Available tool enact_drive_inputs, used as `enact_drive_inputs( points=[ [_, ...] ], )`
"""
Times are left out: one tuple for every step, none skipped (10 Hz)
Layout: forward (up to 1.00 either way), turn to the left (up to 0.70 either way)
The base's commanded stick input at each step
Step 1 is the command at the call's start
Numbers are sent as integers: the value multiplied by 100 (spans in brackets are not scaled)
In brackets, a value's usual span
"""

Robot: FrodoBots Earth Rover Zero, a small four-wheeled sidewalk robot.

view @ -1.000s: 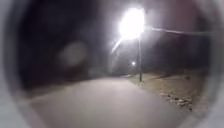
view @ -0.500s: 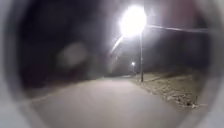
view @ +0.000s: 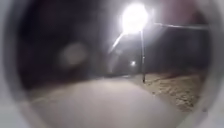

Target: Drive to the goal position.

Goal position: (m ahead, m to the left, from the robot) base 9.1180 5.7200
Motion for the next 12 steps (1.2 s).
enact_drive_inputs(
  points=[
    [85,0],
    [85,0],
    [85,0],
    [85,0],
    [85,0],
    [85,0],
    [85,0],
    [85,0],
    [85,0],
    [85,0],
    [85,0],
    [85,0]
  ],
)
